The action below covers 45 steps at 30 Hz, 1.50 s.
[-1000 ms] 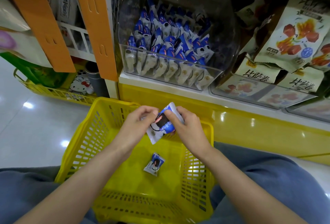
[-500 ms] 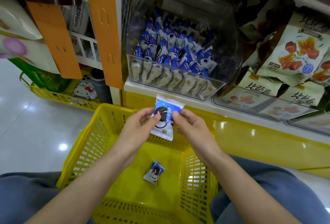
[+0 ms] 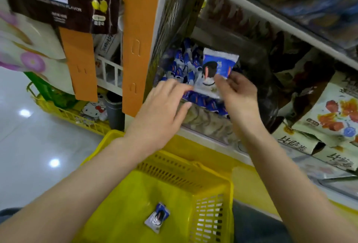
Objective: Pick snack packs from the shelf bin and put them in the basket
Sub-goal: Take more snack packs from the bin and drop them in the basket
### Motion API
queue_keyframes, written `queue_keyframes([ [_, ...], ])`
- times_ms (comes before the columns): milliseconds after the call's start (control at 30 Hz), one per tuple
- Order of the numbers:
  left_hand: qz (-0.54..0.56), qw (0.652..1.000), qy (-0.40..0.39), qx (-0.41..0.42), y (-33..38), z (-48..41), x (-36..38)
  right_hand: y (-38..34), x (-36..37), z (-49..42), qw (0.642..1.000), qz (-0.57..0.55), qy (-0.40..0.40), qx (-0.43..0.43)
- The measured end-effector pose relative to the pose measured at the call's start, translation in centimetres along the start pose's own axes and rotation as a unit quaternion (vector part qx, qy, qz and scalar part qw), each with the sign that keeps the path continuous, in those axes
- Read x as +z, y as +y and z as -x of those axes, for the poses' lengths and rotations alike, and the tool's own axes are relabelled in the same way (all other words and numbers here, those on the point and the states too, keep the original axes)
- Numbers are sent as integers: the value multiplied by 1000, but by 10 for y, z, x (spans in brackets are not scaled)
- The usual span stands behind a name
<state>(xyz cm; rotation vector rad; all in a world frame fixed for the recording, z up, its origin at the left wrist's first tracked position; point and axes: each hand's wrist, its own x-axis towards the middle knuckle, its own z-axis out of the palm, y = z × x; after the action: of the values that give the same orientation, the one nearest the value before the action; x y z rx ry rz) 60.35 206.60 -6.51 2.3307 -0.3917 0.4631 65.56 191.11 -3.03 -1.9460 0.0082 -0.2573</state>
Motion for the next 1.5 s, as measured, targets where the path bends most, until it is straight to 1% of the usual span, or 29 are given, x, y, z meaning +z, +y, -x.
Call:
queue_keyframes([
  [67,-80,995,-11,52,-6,-10,0,-4,10,-37,998,40,29,-26],
  [100,-104,992,-19,63,-9,-14,1,-4,14,-55,996,70,40,-37],
  [133,-120,990,-30,67,-12,-18,2,-3,20,-73,993,104,44,-40],
  [233,-166,981,-62,77,-20,-22,4,13,37,-122,977,208,16,-34],
  [300,-188,976,-66,85,-23,-22,5,24,49,-148,971,239,25,-21],
  [400,-184,977,-44,94,-27,-22,9,31,63,-167,974,225,35,-11],
  [500,-182,978,-24,102,-30,-23,12,37,71,-171,972,226,31,-62],
  [567,-182,977,-17,106,-32,-22,13,41,73,-171,971,224,24,-77],
  [700,-183,977,-15,110,-33,-23,13,47,71,-172,967,246,0,-65],
  [800,-191,975,-10,113,-33,-23,14,49,65,-174,960,272,-39,-58],
  [900,-192,975,-10,114,-33,-23,13,44,64,-179,942,324,-68,-51],
  [1000,-192,975,-11,112,-32,-23,12,37,69,-184,931,348,-97,-48],
  [1133,-191,975,-14,111,-31,-23,12,31,76,-191,895,425,-123,-60],
  [1267,-187,976,-21,110,-31,-23,11,28,74,-194,877,453,-146,-63],
  [1400,-187,975,-23,115,-32,-23,11,25,66,-197,840,509,-173,-70],
  [1433,-187,975,-20,116,-33,-24,11,26,67,-197,835,516,-174,-78],
  [1500,-189,975,-15,118,-34,-24,12,30,71,-196,838,506,-182,-92],
])
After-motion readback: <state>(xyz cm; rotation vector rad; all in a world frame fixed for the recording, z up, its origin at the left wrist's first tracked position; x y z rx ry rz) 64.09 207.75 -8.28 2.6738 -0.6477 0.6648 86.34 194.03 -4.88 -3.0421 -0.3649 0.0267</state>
